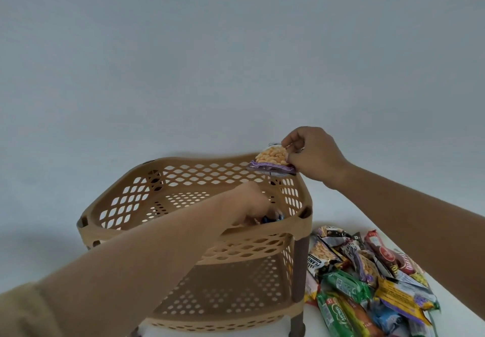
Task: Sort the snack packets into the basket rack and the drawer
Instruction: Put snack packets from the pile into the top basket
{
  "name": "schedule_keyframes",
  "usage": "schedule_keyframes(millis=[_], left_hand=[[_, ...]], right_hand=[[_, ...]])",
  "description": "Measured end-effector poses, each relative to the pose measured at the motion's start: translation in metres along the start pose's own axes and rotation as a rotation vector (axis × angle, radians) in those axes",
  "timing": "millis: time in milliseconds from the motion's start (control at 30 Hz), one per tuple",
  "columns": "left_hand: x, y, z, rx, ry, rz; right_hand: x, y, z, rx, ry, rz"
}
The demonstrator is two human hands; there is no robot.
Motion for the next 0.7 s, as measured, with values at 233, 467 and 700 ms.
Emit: schedule_keyframes(millis=[233, 467, 700], left_hand=[[-0.001, -0.009, -0.002, 0.022, -0.161, -0.249], [-0.004, -0.016, -0.002, 0.032, -0.168, -0.102], [-0.003, -0.017, -0.007, 0.051, -0.149, -0.120]], right_hand=[[0.050, 0.005, -0.017, -0.084, -0.210, 0.355], [0.074, 0.001, -0.022, -0.057, -0.318, 0.654], [0.094, 0.004, -0.026, -0.089, -0.408, 0.803]])
Point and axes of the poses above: each hand's wrist, its own z-axis away from the middle knuckle, its own x-axis out of the palm, y = z × x, the point moved 4 cm from there along -z, towards the middle knuckle, and after that the axes turned 10 degrees about x, right-handed, at the moved point
